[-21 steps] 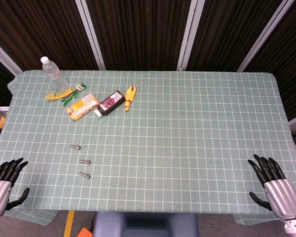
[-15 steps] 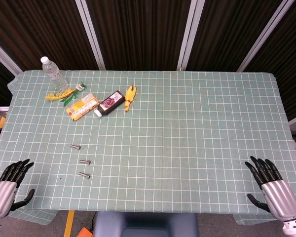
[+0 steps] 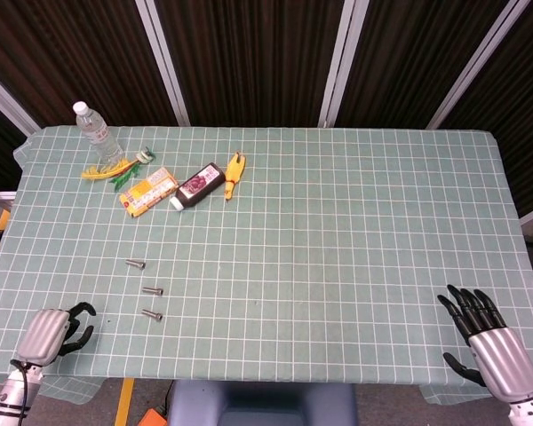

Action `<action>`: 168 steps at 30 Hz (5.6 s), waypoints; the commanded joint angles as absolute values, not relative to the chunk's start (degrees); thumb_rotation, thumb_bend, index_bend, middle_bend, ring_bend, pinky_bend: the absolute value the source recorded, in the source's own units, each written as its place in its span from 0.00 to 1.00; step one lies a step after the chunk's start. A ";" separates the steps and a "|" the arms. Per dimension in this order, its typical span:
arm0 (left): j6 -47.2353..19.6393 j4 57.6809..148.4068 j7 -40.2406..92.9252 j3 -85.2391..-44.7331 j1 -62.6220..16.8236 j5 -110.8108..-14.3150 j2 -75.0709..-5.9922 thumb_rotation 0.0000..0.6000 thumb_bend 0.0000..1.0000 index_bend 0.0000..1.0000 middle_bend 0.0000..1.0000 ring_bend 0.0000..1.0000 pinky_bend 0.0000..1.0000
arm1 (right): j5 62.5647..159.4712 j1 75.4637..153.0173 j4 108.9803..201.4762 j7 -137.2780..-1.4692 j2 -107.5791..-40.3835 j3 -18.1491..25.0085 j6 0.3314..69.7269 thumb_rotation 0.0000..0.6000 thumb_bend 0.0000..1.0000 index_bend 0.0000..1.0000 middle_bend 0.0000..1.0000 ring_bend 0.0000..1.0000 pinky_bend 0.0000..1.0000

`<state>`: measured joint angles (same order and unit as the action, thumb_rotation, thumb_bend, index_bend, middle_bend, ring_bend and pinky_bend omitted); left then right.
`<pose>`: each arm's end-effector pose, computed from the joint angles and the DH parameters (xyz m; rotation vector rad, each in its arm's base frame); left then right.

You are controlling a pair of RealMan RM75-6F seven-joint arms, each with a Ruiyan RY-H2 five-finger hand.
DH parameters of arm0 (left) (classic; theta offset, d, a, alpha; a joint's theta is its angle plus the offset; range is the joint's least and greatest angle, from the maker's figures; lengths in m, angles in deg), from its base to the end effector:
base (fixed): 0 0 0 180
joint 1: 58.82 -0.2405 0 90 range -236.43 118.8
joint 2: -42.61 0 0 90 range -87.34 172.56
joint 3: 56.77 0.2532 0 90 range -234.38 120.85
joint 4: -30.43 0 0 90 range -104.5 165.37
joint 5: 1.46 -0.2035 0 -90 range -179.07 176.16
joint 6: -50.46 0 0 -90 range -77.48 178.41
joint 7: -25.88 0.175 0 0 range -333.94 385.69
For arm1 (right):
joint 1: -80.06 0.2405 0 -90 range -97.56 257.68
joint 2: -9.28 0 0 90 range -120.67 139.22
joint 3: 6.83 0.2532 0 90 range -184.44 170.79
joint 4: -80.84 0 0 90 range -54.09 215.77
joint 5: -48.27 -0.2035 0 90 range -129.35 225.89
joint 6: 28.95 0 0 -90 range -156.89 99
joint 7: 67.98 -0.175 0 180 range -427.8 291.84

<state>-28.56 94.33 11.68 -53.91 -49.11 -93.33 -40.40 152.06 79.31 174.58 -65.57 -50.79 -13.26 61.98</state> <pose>-0.3444 0.2220 0.0616 -1.5970 -1.0267 -0.9200 -0.2813 -0.1431 0.1529 1.6460 -0.8420 0.9035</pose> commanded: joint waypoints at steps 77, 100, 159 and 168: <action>-26.33 85.24 16.68 -53.94 -42.01 -93.95 -54.06 1.00 0.41 0.55 1.00 1.00 1.00 | 151.17 80.52 175.14 -65.35 -50.64 -13.42 58.91 1.00 0.31 0.00 0.00 0.00 0.00; -28.30 95.91 25.85 -53.48 -41.41 -96.10 -49.30 1.00 0.41 0.55 1.00 1.00 1.00 | 151.73 80.45 175.15 -66.38 -50.07 -13.74 59.36 1.00 0.31 0.00 0.00 0.00 0.00; -27.76 98.68 23.96 -58.03 -41.07 -90.96 -44.44 1.00 0.41 0.41 1.00 1.00 1.00 | 152.42 80.31 175.45 -67.21 -49.24 -14.25 59.48 1.00 0.31 0.00 0.00 0.00 0.00; -21.31 91.67 17.55 -57.62 -38.71 -89.53 -48.51 1.00 0.41 0.42 1.00 1.00 1.00 | 151.94 80.57 175.57 -65.92 -49.85 -14.14 58.34 1.00 0.31 0.00 0.00 0.00 0.00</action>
